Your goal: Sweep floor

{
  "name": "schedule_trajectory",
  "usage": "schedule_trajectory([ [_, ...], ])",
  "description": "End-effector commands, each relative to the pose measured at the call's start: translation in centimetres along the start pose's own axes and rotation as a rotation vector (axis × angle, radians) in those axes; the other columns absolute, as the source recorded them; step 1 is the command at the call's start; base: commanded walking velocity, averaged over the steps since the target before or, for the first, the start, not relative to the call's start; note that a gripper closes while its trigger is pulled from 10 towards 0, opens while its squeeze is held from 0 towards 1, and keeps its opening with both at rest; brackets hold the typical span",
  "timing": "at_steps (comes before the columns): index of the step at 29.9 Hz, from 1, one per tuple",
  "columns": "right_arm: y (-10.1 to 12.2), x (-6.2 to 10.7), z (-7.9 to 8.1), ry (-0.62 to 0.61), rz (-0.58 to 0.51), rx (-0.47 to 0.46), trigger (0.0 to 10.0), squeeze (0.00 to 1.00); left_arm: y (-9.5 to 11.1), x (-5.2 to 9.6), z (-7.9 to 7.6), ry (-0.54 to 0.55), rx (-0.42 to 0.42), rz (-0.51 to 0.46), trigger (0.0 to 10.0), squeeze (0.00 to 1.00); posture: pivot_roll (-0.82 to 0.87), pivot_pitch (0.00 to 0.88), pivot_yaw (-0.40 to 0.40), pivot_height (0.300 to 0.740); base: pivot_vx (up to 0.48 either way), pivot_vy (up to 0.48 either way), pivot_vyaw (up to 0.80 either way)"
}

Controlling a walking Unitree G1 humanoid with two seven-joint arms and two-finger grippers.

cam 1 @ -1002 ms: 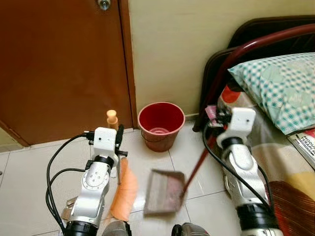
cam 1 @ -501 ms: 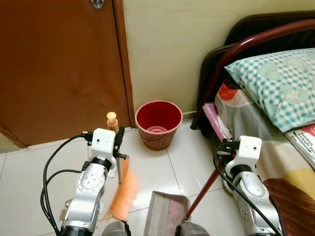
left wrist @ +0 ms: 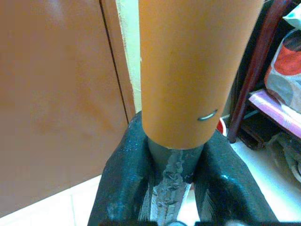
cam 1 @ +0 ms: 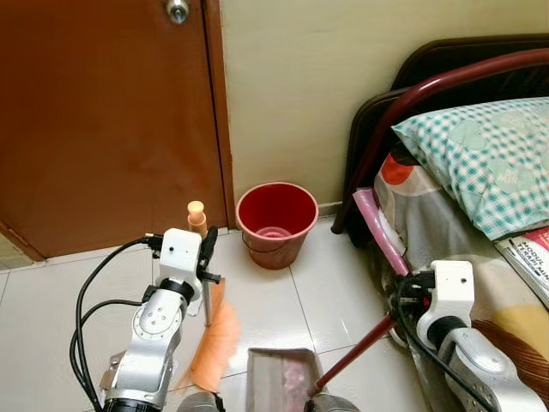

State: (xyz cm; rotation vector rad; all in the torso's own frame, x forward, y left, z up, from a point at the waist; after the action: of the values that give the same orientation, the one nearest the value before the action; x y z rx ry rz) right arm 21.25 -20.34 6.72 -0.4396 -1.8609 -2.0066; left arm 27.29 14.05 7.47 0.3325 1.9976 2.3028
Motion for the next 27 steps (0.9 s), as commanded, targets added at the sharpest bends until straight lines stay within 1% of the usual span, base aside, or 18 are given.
schedule_trajectory([
  [1, -4.1, 0.1, -1.1, -0.042, 0.23, -0.023, 10.0, 0.0, -1.2, 0.3, -0.6, -0.022, 0.006, 0.061, 10.0, 0.0, -0.05, 0.103, -0.036, 0.74, 0.0, 0.0, 0.0],
  [2, -2.6, -1.1, -0.9, -0.024, 0.175, 0.023, 0.0, 0.0, -1.1, 0.1, -0.4, -0.023, -0.01, 0.058, 10.0, 0.0, -0.06, 0.094, -0.024, 0.74, 0.0, 0.0, 0.0],
  [4, -1.5, -1.8, -0.4, 0.003, 0.139, 0.058, 0.0, 0.0, -1.1, 0.0, -0.1, -0.019, -0.011, 0.055, 10.0, 0.0, -0.06, 0.091, -0.022, 0.74, 0.0, 0.0, 0.0],
  [5, -0.6, -2.4, -0.1, 0.023, 0.099, 0.07, 0.0, 0.0, -1.0, -0.1, 0.2, -0.02, 0.011, 0.051, 10.0, 0.0, -0.07, 0.089, -0.023, 0.74, 0.0, 0.0, 0.0],
  [7, 0.3, -2.9, 0.1, 0.032, 0.058, 0.07, 0.0, 0.0, -0.8, -0.2, 0.5, -0.014, 0.002, 0.045, 10.0, 0.0, -0.07, 0.084, -0.025, 0.74, 0.0, 0.0, 0.0],
  [8, 1.1, -3.2, 0.4, 0.043, 0.025, 0.064, 10.0, 0.0, -0.8, -0.3, 0.8, -0.005, 0.001, 0.044, 10.0, 0.0, -0.06, 0.081, -0.026, 0.74, 0.0, 0.0, 0.0],
  [11, 2.3, -3.5, 0.8, 0.064, -0.024, 0.053, 10.0, 0.0, -0.8, -0.3, 1.0, 0.008, 0.009, 0.042, 10.0, 0.0, -0.06, 0.079, -0.027, 0.74, 0.0, 0.0, 0.0],
  [12, 3.8, -4.1, 1.2, 0.05, -0.086, 0.019, 10.0, 0.0, -0.3, -0.4, 1.3, 0.023, 0.015, 0.026, 10.0, 0.0, -0.06, 0.076, -0.023, 0.74, 0.0, 0.0, 0.0],
  [13, 4.5, -4.4, 1.4, 0.046, -0.118, 0.006, 10.0, 0.0, 0.1, -0.4, 1.3, 0.028, 0.02, 0.013, 10.0, 0.0, -0.06, 0.073, -0.019, 0.74, 0.0, 0.0, 0.0],
  [14, 5.0, -4.6, 1.7, 0.044, -0.146, 0.003, 10.0, 0.0, 0.4, -0.5, 1.3, 0.032, 0.022, 0.001, 10.0, 0.0, -0.05, 0.068, -0.013, 0.74, 0.0, 0.0, 0.0],
  [15, 5.4, -5.0, 2.1, 0.039, -0.174, 0.023, 10.0, 0.0, 0.8, -0.6, 1.3, 0.035, 0.024, -0.011, 10.0, 0.0, -0.05, 0.068, -0.013, 0.74, 0.0, 0.0, 0.0],
  [16, 5.4, -5.0, 2.1, 0.039, -0.174, 0.023, 10.0, 0.0, 0.8, -0.6, 1.3, 0.035, 0.024, -0.011, 10.0, 0.0, -0.05, 0.068, -0.013, 0.74, 0.0, 0.0, 0.0],
  [17, 5.5, -5.1, 2.6, 0.036, -0.198, 0.047, 10.0, 0.0, 1.0, -0.6, 1.3, 0.037, 0.023, -0.019, 10.0, 0.0, -0.04, 0.06, -0.009, 0.74, 0.0, 0.0, 0.0],
  [19, 5.1, -5.1, 3.2, 0.02, -0.221, 0.062, 10.0, 0.0, 1.0, -0.6, 1.4, 0.039, 0.018, -0.026, 10.0, 0.0, -0.03, 0.059, -0.011, 0.74, 0.0, 0.0, 0.0],
  [21, 4.2, -5.1, 3.6, -0.008, -0.22, 0.023, 10.0, 0.0, 0.9, -0.5, 1.4, 0.04, 0.009, -0.027, 10.0, 0.0, -0.03, 0.058, -0.012, 0.74, 0.0, 0.0, 0.0],
  [23, 3.5, -5.0, 3.7, -0.043, -0.231, 0.007, 10.0, 0.0, 0.9, -0.3, 1.5, 0.044, -0.006, -0.028, 10.0, 0.0, -0.02, 0.057, -0.012, 0.74, 0.0, 0.0, 0.0],
  [26, 3.2, -5.0, 3.6, -0.071, -0.243, -0.006, 10.0, 0.0, 1.1, -0.1, 1.6, 0.056, -0.008, -0.046, 10.0, 0.0, -0.02, 0.051, -0.008, 0.74, 0.0, 0.0, 0.18],
  [27, 3.2, -5.1, 3.6, -0.072, -0.257, -0.016, 10.0, 0.0, 1.7, -0.2, 1.7, 0.058, -0.009, -0.074, 10.0, 0.0, -0.02, 0.05, 0.004, 0.74, 0.0, 0.0, 0.59],
])
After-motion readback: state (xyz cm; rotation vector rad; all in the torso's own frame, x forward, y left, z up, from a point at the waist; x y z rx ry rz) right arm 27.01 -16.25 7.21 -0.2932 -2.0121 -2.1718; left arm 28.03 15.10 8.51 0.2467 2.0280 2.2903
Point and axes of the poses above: a point about 5 cm out from each wrist's last joint towards the gripper, its own x axis pointing back from the gripper into the wrist, its own y axis along the axis of the wrist's last joint, z = x × y, the point moved 1 cm from there along -x, pointing out of the wrist towards the gripper, and after that the axes turned 1 degree about -x, right-handed, at the moved point
